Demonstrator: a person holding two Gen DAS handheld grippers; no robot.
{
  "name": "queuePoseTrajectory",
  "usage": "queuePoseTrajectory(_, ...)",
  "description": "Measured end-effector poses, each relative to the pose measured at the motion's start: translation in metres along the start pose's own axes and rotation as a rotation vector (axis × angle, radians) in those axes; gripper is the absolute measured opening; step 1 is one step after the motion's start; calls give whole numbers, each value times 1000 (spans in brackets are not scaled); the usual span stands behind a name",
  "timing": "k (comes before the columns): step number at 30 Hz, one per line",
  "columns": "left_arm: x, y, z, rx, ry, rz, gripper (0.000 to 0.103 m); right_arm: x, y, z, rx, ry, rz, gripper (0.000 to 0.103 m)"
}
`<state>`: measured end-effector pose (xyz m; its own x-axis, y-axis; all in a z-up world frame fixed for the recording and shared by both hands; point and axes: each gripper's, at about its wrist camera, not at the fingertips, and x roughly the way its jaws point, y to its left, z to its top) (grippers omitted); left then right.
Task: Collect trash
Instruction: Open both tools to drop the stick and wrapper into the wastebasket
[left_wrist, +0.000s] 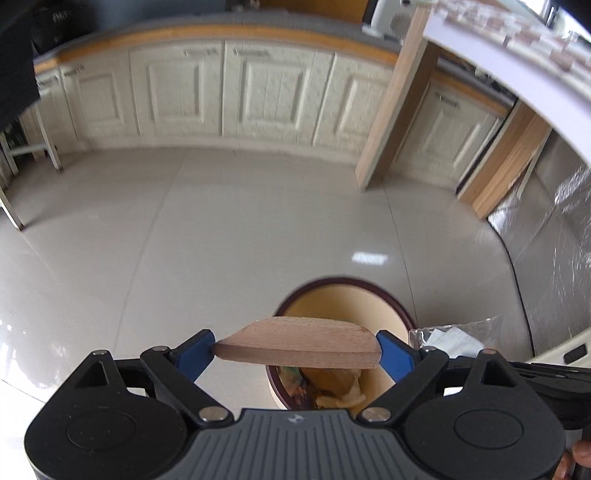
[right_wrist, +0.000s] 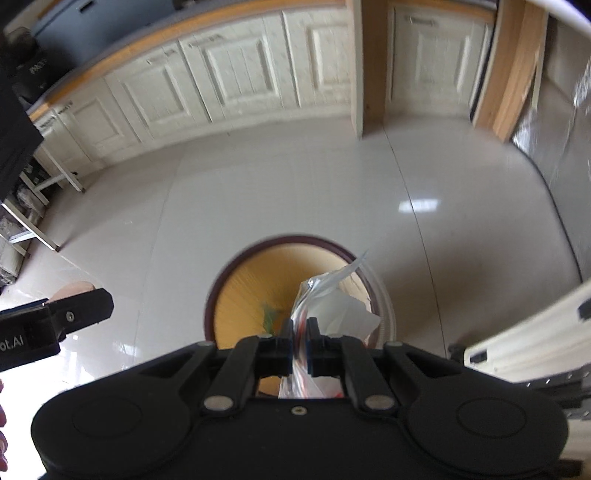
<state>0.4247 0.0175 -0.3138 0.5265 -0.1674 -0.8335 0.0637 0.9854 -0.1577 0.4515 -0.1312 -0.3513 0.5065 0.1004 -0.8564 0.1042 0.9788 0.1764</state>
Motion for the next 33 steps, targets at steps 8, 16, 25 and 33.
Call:
queuePoseTrajectory(8, 58, -15, -9, 10, 132, -90, 93, 38, -20, -5, 76, 48, -31, 7)
queuePoseTrajectory(16, 100, -34, -18, 148, 261, -172, 95, 57, -44, 14, 129, 21, -67, 7)
queuePoseTrajectory(25, 118, -37, -21, 159, 308, -147, 103, 71, -38, 20, 84, 28, -46, 7)
queuePoseTrajectory(33, 117, -25, -27, 179, 322, -117, 103, 75, -21, 39, 26, 3, -1, 10)
